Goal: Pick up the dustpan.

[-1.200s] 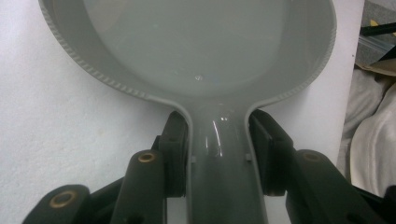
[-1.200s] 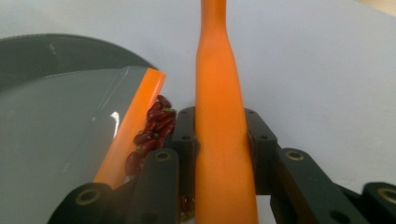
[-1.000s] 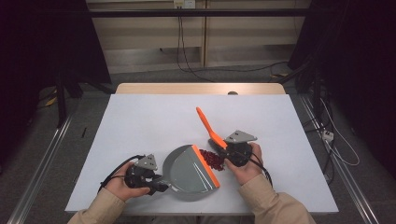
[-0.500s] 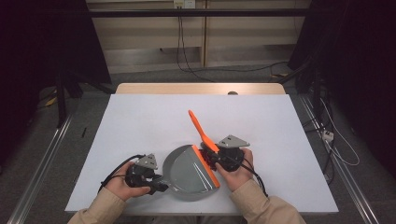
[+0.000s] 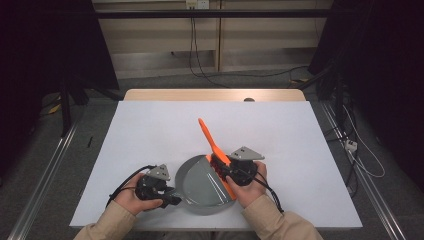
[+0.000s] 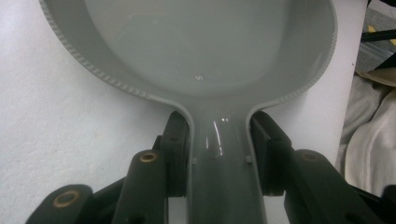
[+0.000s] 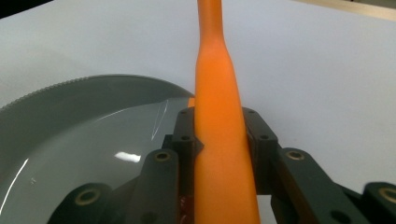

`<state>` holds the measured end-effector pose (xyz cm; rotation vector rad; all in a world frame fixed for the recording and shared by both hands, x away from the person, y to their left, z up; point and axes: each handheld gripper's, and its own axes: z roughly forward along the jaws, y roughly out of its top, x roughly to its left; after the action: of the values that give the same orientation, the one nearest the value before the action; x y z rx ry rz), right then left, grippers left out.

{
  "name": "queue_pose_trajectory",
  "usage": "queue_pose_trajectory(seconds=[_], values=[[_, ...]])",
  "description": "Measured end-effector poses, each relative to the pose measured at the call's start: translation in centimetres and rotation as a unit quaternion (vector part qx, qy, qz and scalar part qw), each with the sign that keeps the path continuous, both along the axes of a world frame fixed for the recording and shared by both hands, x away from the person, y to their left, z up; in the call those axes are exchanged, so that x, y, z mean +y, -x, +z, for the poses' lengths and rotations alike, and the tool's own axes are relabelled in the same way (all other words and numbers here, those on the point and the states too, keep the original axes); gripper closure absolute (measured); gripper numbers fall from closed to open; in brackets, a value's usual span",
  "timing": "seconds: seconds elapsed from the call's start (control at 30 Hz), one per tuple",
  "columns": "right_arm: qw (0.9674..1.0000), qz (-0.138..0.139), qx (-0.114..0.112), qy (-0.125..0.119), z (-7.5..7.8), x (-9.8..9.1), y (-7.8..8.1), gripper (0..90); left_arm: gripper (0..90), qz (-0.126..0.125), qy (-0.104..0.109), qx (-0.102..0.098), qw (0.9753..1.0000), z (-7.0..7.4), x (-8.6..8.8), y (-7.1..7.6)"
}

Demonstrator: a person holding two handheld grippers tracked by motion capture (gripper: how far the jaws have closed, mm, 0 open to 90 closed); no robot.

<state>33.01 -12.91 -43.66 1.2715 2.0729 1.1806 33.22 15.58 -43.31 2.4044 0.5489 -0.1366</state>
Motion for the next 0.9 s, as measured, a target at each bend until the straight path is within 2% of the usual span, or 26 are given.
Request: queue_pose_trajectory(seconds=[0.1,0.13,0.17,0.27,0.47,0.53,0.63,0.8,0.83,0.9], values=[[1.0000,0.002,0.000,-0.007,0.0,0.3,0.1,71.2,62.6,0.003,-0.005,-0.003,1.0000,0.1,0.0,0.0],[0.9999,0.002,0.002,-0.013,0.0,0.4,0.1,71.2,62.6,0.000,0.001,0.000,1.0000,0.0,0.0,0.0],[1.0000,0.003,-0.001,-0.008,0.0,0.5,0.1,71.2,62.6,0.000,-0.007,-0.005,1.0000,0.1,0.0,0.0],[0.9999,0.006,-0.003,-0.009,0.1,0.9,0.1,71.2,62.6,-0.001,-0.001,-0.001,1.0000,0.0,0.1,-0.1],[0.9990,0.020,-0.003,-0.041,0.7,1.5,0.2,71.5,62.6,0.000,0.002,0.002,1.0000,0.0,0.1,-0.1],[0.9988,0.023,-0.012,-0.041,1.0,1.8,0.1,71.5,62.6,0.003,0.003,0.000,1.0000,0.0,0.1,-0.1],[0.9973,0.030,-0.017,-0.065,1.6,1.5,-0.2,71.5,62.7,0.007,-0.003,-0.004,1.0000,0.0,0.1,0.0],[0.9981,0.013,-0.029,-0.053,2.5,0.2,-0.8,71.5,62.7,0.005,0.004,-0.003,1.0000,-0.1,0.2,0.0],[0.9981,0.010,-0.028,-0.053,2.5,-0.2,-0.8,71.5,62.6,-0.002,0.008,0.003,1.0000,-0.1,0.2,0.0],[0.9985,-0.002,-0.029,-0.047,2.3,-0.9,-0.8,71.5,62.6,-0.002,0.001,-0.004,1.0000,0.0,0.2,0.1]])
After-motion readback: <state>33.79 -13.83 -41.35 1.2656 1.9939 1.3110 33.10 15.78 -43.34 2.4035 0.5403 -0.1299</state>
